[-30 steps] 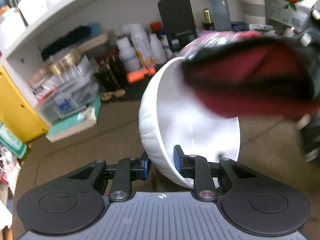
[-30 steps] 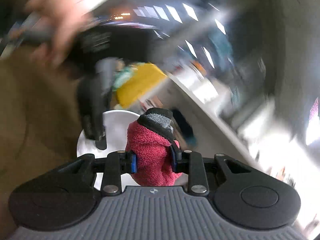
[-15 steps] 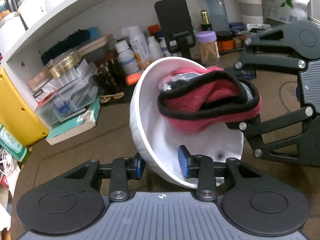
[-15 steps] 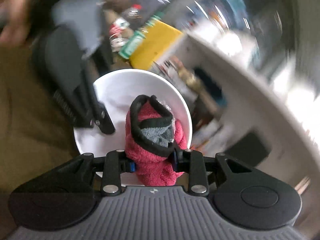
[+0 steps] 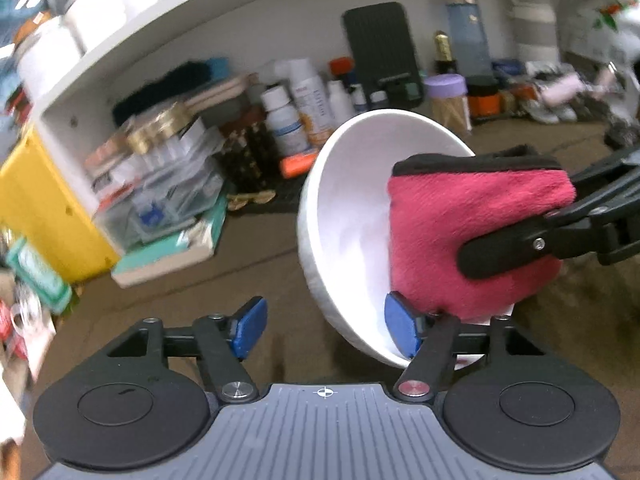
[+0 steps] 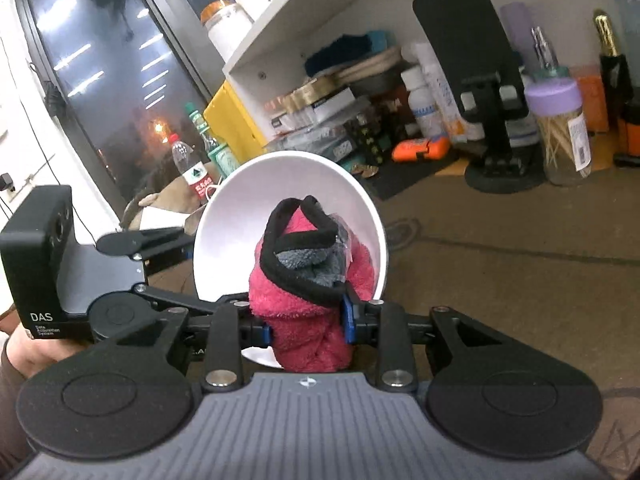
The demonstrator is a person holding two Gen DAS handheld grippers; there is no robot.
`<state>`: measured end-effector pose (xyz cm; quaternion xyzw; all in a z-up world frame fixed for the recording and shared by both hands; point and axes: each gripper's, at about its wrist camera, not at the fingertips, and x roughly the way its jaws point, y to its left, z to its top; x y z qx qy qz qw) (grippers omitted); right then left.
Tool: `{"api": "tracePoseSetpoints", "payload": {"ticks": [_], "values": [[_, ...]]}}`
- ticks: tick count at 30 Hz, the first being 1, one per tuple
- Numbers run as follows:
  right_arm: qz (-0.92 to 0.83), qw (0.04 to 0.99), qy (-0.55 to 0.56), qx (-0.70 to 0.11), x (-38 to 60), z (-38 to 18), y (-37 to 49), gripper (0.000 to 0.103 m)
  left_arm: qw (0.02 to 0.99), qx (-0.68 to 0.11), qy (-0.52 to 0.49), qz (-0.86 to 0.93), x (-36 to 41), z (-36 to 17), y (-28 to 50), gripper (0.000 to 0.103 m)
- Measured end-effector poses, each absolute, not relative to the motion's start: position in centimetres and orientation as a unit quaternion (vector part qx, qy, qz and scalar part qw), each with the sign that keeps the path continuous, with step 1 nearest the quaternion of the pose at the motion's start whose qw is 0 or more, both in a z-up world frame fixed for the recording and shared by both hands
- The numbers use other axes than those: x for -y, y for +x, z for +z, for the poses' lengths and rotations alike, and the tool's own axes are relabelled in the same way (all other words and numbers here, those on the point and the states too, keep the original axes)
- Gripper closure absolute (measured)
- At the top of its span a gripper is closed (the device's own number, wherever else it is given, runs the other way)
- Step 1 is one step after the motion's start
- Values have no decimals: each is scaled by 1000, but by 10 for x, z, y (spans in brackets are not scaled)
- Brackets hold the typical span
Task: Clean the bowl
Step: 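Scrub the bowl bottom with the folded towel in the right gripper, then keep wiping the bowl interior with the towel in the right gripper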
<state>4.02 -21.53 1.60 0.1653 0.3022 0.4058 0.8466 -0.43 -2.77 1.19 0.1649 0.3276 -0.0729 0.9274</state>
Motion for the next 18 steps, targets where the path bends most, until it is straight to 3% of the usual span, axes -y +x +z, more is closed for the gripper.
{"api": "tracePoseSetpoints", "payload": {"ticks": [2,6,7,8,9,11,13,18], "values": [[408,846,182,-290,219,19,36,72,929,-333,139,-83,28,7,-6,26],[404,864,156,-259,218,30,12,72,935,-332,92,-80,28,1,0,27],[401,869,146,-251,217,32,8,72,937,-330,77,-83,27,0,3,30],[396,879,124,-236,214,37,2,72,937,-331,59,-93,24,-1,6,38],[386,893,93,-213,212,43,-6,72,935,-334,43,-106,21,-1,8,55],[364,916,30,-164,206,56,-22,72,933,-337,31,-124,19,2,9,66],[355,928,-40,-110,199,67,-38,72,930,-340,51,-127,22,5,7,69],[338,880,-334,5,149,52,-82,72,917,-366,60,-146,14,11,1,73]]}}
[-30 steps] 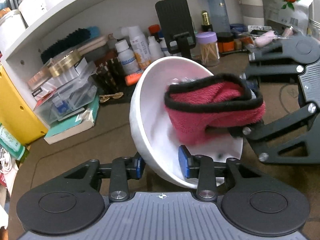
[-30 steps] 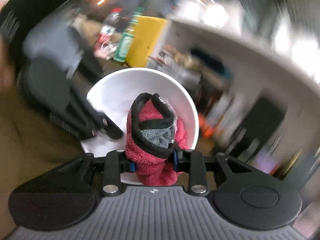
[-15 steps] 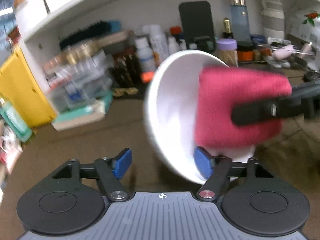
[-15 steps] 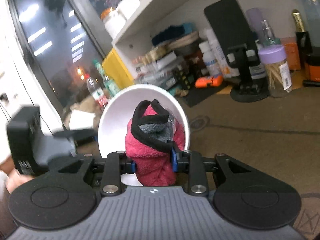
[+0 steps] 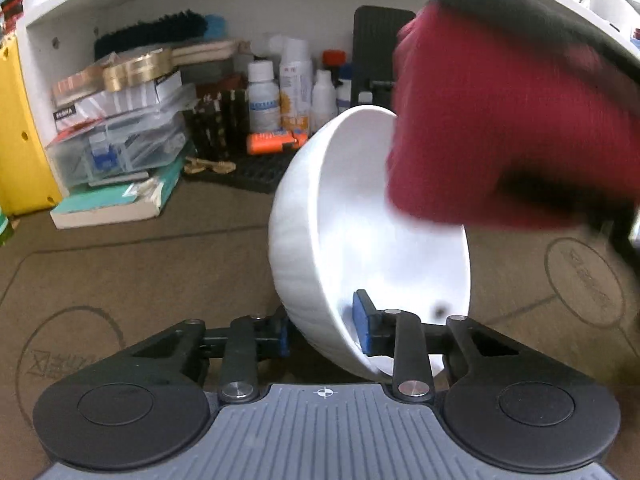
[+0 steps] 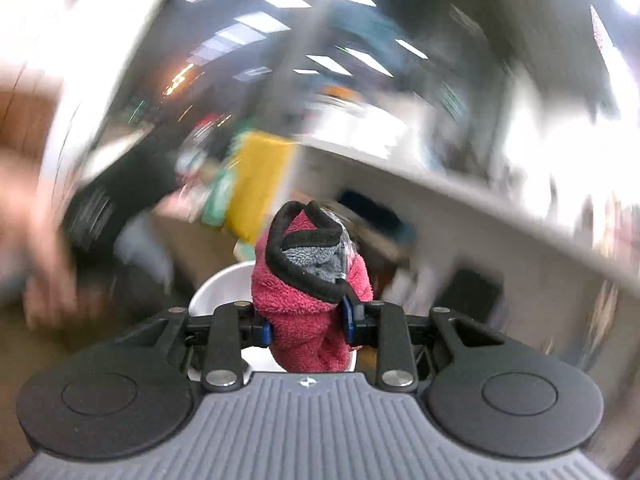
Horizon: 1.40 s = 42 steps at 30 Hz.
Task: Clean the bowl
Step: 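Keep wiping the bowl interior with the towel in the right gripper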
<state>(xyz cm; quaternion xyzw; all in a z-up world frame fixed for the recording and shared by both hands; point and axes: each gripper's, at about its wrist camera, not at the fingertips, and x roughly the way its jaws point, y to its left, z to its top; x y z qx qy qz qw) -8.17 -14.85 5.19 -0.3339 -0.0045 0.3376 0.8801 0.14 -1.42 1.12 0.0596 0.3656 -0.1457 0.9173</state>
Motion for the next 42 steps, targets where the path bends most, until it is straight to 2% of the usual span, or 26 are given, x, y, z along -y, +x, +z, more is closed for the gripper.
{"api": "tracePoseSetpoints", "payload": {"ticks": [2,5,8,10,15,17,20,22,23,24,28,31,34,35,37,38,42], "values": [[323,841,-433,30,129,38,-88,72,914,-370,68,-155,12,11,-4,72],[302,807,-508,28,111,21,-70,71,913,-365,85,-161,10,10,-9,71],[298,806,-512,-9,108,18,-53,71,914,-359,99,-160,12,11,-9,69],[314,822,-472,-49,112,21,-43,71,915,-353,114,-157,15,12,-8,69],[381,871,-239,-196,144,36,-9,71,918,-341,135,-149,20,12,-6,67],[398,872,-169,-229,156,36,-1,71,917,-341,144,-147,23,12,-5,65],[426,859,-35,-281,179,31,16,71,916,-343,160,-137,25,12,-3,55],[439,848,25,-295,188,27,25,71,916,-342,166,-126,24,11,-2,36],[442,844,49,-298,191,24,28,71,918,-340,169,-117,23,11,0,23],[442,843,69,-298,195,19,28,71,919,-339,173,-107,21,11,2,16],[425,851,83,-297,194,19,30,71,924,-347,127,-96,15,8,8,12],[414,854,94,-301,198,18,30,71,931,-345,84,-77,17,3,7,12],[405,859,114,-291,209,18,27,71,937,-340,28,-76,16,-4,6,20],[406,862,121,-278,213,20,23,71,940,-333,16,-77,18,-5,5,26],[407,866,130,-260,218,23,17,71,941,-327,7,-92,21,-4,4,46],[404,871,125,-252,218,26,14,71,940,-327,4,-99,23,-2,5,61],[387,901,51,-189,215,47,-3,71,938,-326,53,-106,29,5,2,69]]}}
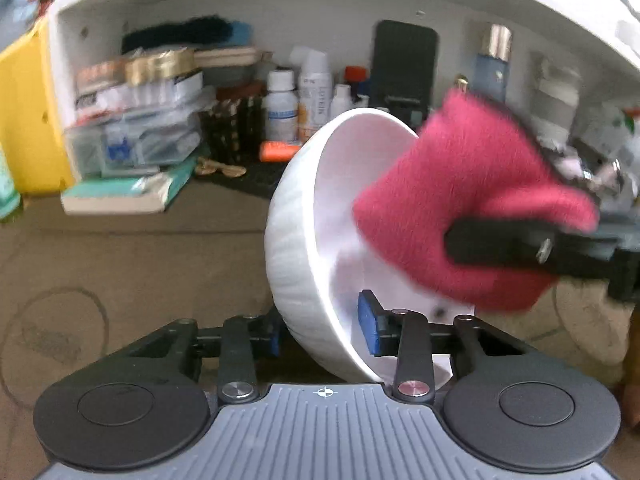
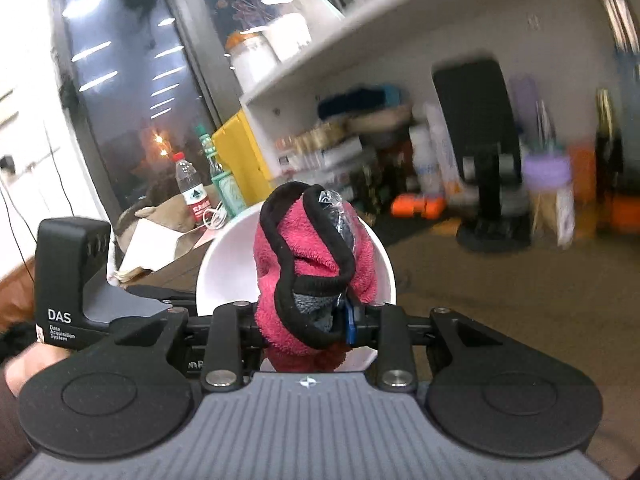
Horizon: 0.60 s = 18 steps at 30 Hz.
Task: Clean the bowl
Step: 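Keep wiping the bowl interior with the towel in the right gripper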
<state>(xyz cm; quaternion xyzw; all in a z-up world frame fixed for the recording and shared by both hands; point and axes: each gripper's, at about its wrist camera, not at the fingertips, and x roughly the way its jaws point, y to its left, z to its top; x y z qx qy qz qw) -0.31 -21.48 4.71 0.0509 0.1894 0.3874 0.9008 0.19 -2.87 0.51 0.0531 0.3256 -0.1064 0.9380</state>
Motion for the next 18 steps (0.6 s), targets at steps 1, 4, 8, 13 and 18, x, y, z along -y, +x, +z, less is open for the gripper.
{"api": "tracePoseSetpoints", "payload": {"ticks": [1,4,8,13,18], "values": [[383,907,23,-172,213,52,-10,71,936,-326,70,-110,29,7,0,71],[358,920,-124,-100,194,63,-40,71,928,-339,102,-118,24,15,-1,76],[318,863,-393,1,144,43,-78,71,919,-352,127,-126,24,19,0,76],[277,799,-534,11,110,16,-63,71,919,-346,141,-122,28,15,-4,72],[303,825,-470,-83,109,21,-31,68,921,-345,134,-122,26,15,-4,70]]}}
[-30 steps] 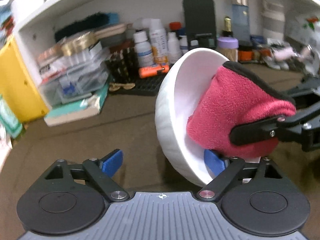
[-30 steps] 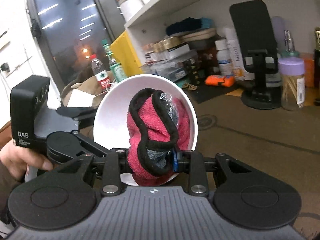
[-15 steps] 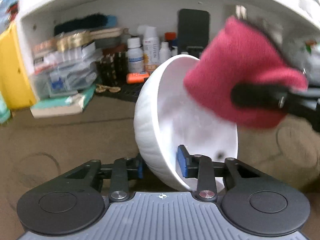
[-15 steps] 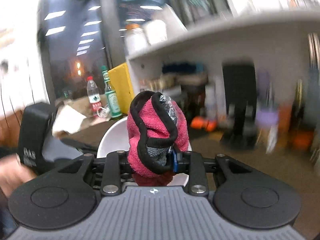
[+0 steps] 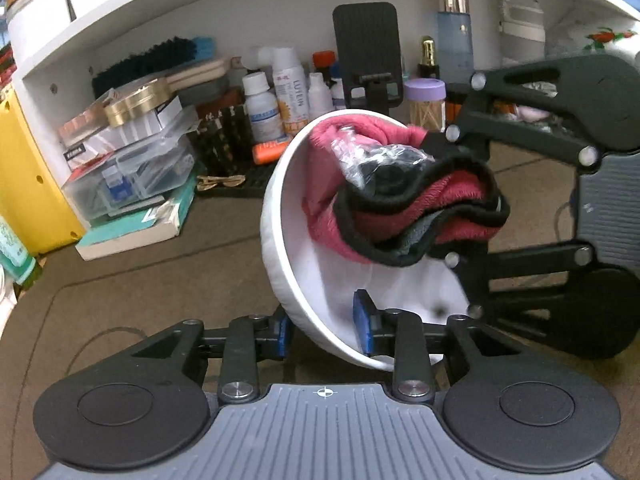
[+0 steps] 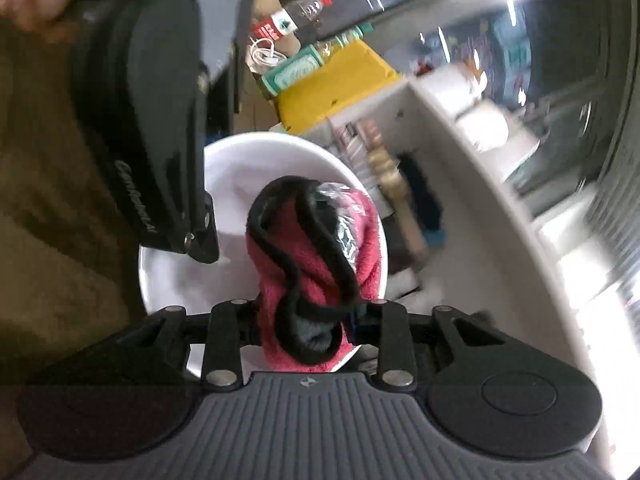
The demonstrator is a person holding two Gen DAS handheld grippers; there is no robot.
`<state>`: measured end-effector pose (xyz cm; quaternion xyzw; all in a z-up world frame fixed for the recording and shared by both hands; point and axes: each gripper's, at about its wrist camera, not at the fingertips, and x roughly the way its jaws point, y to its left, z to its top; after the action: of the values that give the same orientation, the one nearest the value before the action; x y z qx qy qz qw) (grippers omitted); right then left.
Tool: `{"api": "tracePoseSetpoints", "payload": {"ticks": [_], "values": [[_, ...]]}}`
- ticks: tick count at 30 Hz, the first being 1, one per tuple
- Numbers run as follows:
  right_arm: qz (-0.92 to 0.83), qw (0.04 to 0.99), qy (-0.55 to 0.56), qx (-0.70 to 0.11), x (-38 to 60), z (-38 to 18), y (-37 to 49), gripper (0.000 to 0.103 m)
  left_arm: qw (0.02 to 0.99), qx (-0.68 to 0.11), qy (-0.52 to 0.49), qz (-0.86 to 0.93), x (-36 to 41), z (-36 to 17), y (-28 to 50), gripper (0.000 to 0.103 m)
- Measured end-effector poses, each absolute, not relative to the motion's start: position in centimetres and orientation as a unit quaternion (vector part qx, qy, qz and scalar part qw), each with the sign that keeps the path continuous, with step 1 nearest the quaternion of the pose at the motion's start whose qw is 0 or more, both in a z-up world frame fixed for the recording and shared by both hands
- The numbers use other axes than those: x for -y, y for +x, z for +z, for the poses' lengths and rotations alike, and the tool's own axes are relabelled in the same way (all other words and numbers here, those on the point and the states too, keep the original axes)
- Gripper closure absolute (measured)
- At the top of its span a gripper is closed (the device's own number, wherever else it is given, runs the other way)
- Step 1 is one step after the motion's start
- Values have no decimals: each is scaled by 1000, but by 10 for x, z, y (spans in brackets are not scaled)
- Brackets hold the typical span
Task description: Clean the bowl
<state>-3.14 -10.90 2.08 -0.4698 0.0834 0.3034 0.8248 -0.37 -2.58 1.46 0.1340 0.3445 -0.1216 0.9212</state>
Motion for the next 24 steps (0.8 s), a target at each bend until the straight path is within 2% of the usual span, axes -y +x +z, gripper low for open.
{"api": "tracePoseSetpoints", "payload": {"ticks": [5,7,12,17,19,24], "values": [[345,867,-298,-203,130,37,-8,68,921,-340,150,-121,29,15,-5,70],[355,871,-250,-229,137,38,-2,68,921,-339,151,-121,29,15,-5,70],[401,859,-49,-315,167,36,19,67,921,-339,149,-123,28,14,-6,70],[427,832,83,-343,190,21,33,67,920,-341,147,-124,27,14,-5,70],[448,820,140,-327,203,17,32,68,920,-346,135,-125,23,14,-1,70],[465,811,218,-279,224,29,29,68,922,-357,107,-103,14,27,24,61]]}}
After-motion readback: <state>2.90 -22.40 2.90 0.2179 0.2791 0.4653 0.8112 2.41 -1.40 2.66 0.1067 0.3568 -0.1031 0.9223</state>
